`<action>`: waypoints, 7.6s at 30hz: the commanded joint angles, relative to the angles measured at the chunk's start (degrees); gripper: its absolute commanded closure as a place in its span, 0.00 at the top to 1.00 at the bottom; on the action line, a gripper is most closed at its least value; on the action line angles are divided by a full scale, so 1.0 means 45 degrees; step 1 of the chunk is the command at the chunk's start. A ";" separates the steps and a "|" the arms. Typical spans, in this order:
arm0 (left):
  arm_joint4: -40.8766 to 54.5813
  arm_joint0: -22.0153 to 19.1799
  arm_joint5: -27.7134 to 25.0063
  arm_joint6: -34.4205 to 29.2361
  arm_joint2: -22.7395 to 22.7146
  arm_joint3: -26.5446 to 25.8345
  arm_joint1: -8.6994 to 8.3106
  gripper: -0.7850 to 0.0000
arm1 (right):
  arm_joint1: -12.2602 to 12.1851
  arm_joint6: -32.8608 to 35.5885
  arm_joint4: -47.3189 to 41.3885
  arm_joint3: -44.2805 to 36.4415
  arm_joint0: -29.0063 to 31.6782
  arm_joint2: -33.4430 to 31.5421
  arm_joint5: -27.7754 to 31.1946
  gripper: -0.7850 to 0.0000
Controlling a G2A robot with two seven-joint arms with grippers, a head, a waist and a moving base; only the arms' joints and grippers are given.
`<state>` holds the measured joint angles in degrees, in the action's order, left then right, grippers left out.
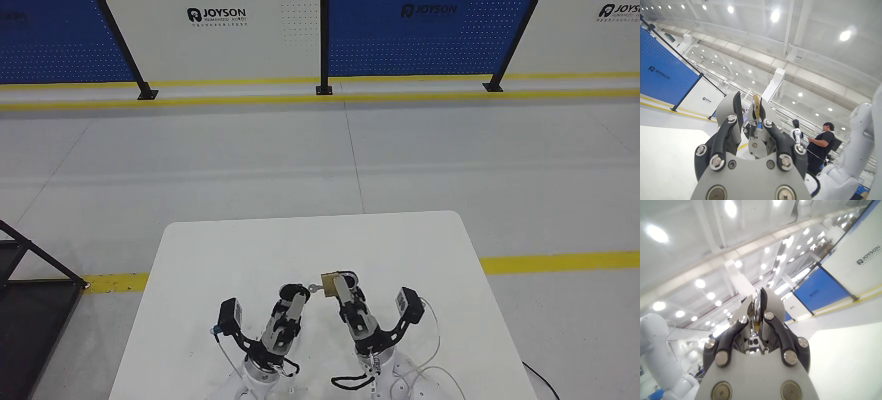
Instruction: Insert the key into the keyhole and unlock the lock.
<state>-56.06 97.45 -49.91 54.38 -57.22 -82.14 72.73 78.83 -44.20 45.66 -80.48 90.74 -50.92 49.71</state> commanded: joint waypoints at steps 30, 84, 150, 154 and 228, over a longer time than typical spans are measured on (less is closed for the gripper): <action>-0.0555 0.0086 -0.0238 -0.0240 -0.0271 0.0184 0.0061 0.00 | 0.0076 0.1476 -0.0108 -0.0083 0.0201 -0.0194 -0.0209 0.00; -0.3589 -0.0409 0.2023 0.2022 0.0303 0.1291 -0.0151 0.19 | -0.0001 0.2882 -0.0509 -0.0830 0.0805 -0.0682 -0.0832 0.00; -0.1040 -0.0148 -0.0040 -0.1948 -0.0300 0.0317 -0.0428 0.00 | 0.0006 0.3168 -0.0491 -0.0884 0.0893 -0.0752 -0.0995 0.00; -0.2127 -0.0018 0.0944 -0.1094 -0.0323 0.0191 -0.0409 0.00 | 0.0007 0.3160 -0.0471 -0.0896 0.0920 -0.0753 -0.1033 0.00; -0.9495 -0.0381 1.2654 0.3285 0.0074 0.0901 -0.0377 0.28 | -0.0102 0.3157 -0.0058 -0.1520 0.1470 -0.0833 -0.2152 0.00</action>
<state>-99.29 95.71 7.58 68.80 -56.97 -78.10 71.03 78.38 -29.99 45.39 -87.31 97.34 -54.66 40.03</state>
